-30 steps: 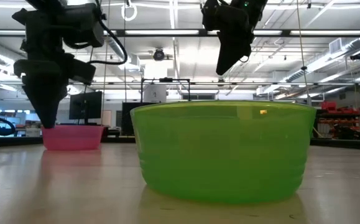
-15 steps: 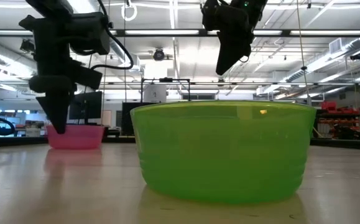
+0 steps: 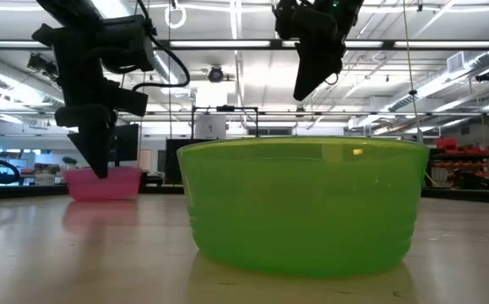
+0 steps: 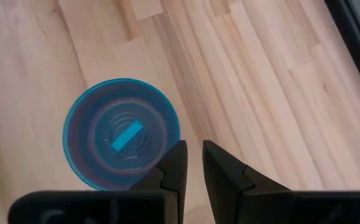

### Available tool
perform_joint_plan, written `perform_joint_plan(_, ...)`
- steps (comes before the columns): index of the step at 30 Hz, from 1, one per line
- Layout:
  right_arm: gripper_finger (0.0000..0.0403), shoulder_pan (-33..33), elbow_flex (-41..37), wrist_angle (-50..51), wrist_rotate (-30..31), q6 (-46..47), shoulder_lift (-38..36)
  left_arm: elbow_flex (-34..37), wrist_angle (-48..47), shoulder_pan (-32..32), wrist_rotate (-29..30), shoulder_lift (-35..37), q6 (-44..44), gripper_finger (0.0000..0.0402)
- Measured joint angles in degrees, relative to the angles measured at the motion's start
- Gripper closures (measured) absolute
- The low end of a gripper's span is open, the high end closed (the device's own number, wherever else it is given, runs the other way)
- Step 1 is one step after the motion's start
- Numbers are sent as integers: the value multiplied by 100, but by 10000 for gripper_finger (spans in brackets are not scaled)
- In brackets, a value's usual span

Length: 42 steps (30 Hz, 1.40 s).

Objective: Nest bowls inside each other
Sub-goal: Stack the red bowl on top of the blue bowl

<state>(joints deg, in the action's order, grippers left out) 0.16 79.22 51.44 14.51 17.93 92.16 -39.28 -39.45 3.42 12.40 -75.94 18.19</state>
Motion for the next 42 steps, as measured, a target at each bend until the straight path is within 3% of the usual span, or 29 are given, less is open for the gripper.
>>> perform_joint_plan(9,344,469,-90,229,367,512,-2,-628,-136,-143,-12,0,-131,393)
perform_joint_plan(19,344,677,-1490,136,577,1228,-96,-2078,-583,-539,0,-261,-687,393)
perform_joint_plan(25,348,722,-2697,-866,664,1529,-711,-2927,-899,-599,0,-768,-1007,393)
perform_joint_plan(31,393,717,-3836,-1932,742,1686,-1650,-3490,-1164,-588,0,-1360,-1305,393)
perform_joint_plan(36,391,711,-4390,-2703,854,1700,-2151,-3851,-1197,-584,-36,-1789,-1663,393)
perform_joint_plan(42,397,643,-4679,-3078,964,1664,-2130,-4423,-1261,-542,-220,-2260,-1942,393)
